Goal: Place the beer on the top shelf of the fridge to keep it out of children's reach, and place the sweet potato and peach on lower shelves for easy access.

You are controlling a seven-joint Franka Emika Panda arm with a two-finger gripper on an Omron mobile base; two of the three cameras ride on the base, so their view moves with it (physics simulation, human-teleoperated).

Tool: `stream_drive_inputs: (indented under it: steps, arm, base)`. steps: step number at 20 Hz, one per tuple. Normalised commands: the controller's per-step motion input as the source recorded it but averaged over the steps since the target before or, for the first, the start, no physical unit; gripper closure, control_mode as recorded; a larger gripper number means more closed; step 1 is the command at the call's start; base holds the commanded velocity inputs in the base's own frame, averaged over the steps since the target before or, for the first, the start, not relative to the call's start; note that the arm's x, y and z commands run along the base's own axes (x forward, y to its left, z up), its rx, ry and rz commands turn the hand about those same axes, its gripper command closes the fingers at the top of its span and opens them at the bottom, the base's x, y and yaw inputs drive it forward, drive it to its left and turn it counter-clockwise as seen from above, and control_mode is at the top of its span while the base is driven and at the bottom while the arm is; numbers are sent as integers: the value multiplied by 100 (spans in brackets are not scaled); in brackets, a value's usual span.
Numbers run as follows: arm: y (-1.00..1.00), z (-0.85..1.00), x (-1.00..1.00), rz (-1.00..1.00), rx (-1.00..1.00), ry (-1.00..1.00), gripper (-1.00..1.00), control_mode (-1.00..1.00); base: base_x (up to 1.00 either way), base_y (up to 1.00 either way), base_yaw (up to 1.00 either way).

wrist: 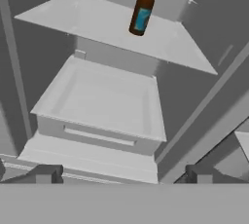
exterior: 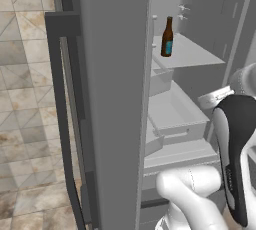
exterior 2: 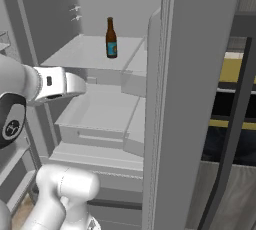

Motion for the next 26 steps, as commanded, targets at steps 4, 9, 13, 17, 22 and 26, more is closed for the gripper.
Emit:
stream_drive_inputs:
  steps: [4,9,13,17,22,26]
  arm:
    - [0,0,0,0,0,0,-100,100]
    - [0,0,0,0,0,0,-100,100]
    - [0,0,0,0,0,0,-100,100]
    - [0,0,0,0,0,0,-100,100]
    - [0,0,0,0,0,0,-100,100]
    - [0,0,0,0,0,0,-100,100]
  base:
    - [-89,0,0]
    - [-100,0,0]
    - [-100,-6,0]
    - [-82,-53,0]
    - [-20,-89,-3]
    - [4,-100,-6]
